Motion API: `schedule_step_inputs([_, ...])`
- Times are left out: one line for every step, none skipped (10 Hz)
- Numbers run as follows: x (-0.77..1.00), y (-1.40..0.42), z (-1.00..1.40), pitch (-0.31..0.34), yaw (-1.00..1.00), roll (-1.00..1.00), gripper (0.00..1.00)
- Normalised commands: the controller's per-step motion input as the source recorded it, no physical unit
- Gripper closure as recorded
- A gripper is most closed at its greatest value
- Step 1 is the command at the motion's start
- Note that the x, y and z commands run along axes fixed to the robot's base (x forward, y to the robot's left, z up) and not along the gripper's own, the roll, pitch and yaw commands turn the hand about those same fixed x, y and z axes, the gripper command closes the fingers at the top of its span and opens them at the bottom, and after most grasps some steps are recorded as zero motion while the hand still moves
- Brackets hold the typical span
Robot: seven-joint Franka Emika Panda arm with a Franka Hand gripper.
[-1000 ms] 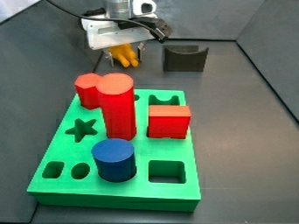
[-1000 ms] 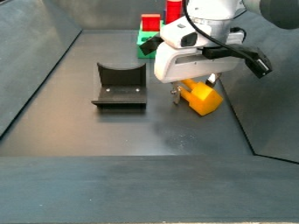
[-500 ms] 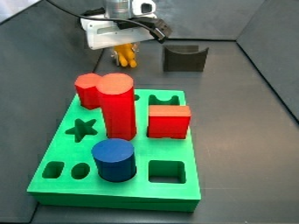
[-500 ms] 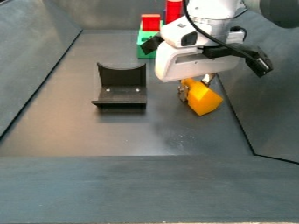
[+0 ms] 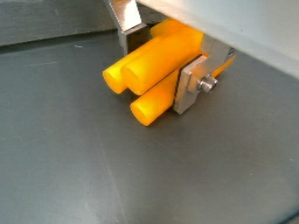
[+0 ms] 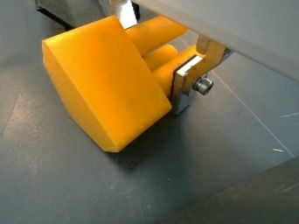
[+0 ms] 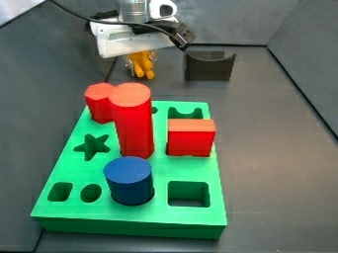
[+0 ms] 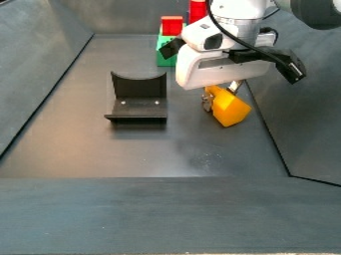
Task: Pick up the 3 prong object. Move up. Rotate the 3 prong object. Place the 3 prong object on the fixture. Regrasp the 3 prong object. Move to above the board. Insert the 3 prong object.
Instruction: Pick up the 3 prong object, then move up.
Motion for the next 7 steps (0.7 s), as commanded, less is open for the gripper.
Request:
schedule_step_inputs([0.00,0.00,0.00,0.000,0.00,0.00,1.00])
schedule_step_inputs([0.00,0.00,0.00,0.000,0.00,0.00,1.00])
schedule_step_inputs([0.00,0.00,0.00,0.000,0.00,0.00,1.00])
schedule_step_inputs([0.00,0.00,0.83,0.000,0.00,0.00,1.00])
schedule_step_inputs([-0.04,0.07,0.79,0.027,0.06,0.01,1.00])
schedule_step_inputs([-0.04,0.05,0.68,0.050,0.04,0.02,1.00])
schedule_step_inputs([-0.02,0.03,0.56,0.061,0.03,0.03,1.00])
